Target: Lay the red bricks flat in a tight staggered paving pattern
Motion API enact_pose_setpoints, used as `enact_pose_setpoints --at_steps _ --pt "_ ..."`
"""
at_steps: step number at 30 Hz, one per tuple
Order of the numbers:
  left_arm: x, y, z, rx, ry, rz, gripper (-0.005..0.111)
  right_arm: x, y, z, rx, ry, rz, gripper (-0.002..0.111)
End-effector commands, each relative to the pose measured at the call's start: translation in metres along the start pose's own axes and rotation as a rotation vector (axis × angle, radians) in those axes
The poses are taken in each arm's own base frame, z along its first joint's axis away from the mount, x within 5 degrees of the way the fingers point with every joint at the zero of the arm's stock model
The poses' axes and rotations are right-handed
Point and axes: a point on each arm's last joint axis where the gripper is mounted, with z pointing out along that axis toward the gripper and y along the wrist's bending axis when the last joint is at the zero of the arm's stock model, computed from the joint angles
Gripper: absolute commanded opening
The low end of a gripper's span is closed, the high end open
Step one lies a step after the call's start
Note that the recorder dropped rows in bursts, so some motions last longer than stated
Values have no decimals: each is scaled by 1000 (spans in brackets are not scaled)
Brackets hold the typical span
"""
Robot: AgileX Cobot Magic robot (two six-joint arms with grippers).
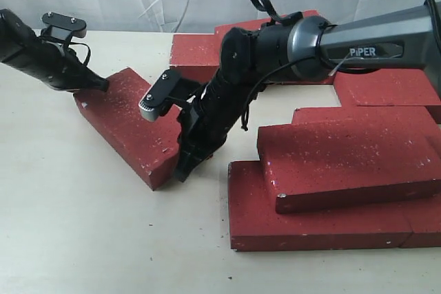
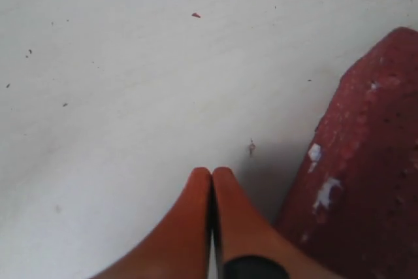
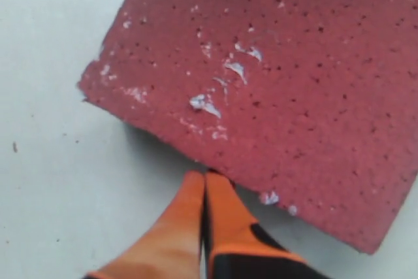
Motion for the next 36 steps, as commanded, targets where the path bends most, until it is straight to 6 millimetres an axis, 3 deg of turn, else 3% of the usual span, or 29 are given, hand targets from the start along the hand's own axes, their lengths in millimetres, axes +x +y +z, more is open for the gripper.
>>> enact_pose_setpoints --at_steps 1,9,22,31,36 --pt "-2 -3 -6 26 15 17 0 -2 -7 -1 78 -27 5 -1" --pt "-4 -7 -33 130 84 15 0 3 -33 -7 243 -49 66 -1" --pt "7 -12 -35 217 190 28 0 25 -75 -23 354 -65 188 -1" --pt "6 -11 -35 207 185 34 0 32 -77 -45 341 -31 239 -1" --pt "7 -13 -39 226 206 44 0 28 -56 -65 235 8 285 -1"
